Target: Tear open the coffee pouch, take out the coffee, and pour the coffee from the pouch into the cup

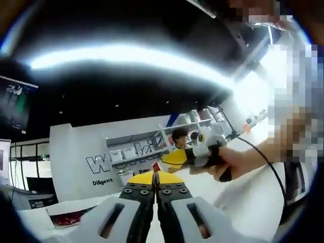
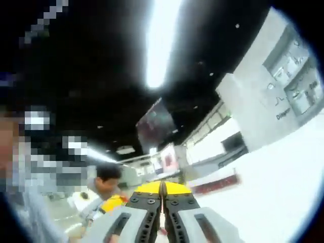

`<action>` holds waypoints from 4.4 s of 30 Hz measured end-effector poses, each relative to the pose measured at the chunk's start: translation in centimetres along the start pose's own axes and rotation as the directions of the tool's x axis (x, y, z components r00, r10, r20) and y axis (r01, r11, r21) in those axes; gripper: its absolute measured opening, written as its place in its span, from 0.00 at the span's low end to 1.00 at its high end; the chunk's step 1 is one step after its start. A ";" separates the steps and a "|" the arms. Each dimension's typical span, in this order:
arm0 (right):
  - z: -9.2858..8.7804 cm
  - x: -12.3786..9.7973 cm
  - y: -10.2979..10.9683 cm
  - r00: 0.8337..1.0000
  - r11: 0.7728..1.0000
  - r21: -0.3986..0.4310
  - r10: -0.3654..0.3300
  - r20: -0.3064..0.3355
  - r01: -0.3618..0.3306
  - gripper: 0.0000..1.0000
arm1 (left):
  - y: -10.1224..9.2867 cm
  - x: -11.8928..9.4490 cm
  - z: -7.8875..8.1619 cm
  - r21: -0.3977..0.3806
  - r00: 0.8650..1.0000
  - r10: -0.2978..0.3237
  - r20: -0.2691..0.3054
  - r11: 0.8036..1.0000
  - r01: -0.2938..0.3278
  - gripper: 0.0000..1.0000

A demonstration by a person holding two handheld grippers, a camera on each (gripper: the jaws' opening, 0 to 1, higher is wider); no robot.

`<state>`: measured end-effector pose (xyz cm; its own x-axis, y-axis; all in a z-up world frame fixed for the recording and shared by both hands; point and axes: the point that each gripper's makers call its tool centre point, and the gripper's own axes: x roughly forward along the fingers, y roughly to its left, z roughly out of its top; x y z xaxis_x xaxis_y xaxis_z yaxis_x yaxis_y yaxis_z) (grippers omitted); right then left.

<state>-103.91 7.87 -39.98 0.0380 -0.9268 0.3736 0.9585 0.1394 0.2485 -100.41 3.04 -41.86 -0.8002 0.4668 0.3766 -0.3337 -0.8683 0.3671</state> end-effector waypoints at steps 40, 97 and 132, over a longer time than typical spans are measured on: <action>-5.1 2.9 2.4 0.971 0.952 -0.269 0.086 -0.223 -0.146 0.02 | -1.8 1.0 -2.2 -0.088 0.989 -0.119 -0.086 0.990 0.111 0.15; -7.4 1.4 -3.6 0.841 0.829 -0.502 -0.440 -0.314 0.246 0.00 | -2.1 1.0 -6.2 -0.086 0.948 -0.090 -0.304 0.994 0.067 0.02; -7.3 1.7 -5.7 0.806 0.821 -0.479 -0.495 -0.325 0.311 0.00 | -2.7 1.3 -4.9 0.066 0.965 -0.062 -0.256 0.994 0.082 0.02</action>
<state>-107.25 2.99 -47.27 -0.3518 -0.9294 -0.1118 0.9340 -0.3407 -0.1074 -103.02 5.15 -46.52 -0.8786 0.4615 0.1229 -0.3644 -0.8142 0.4520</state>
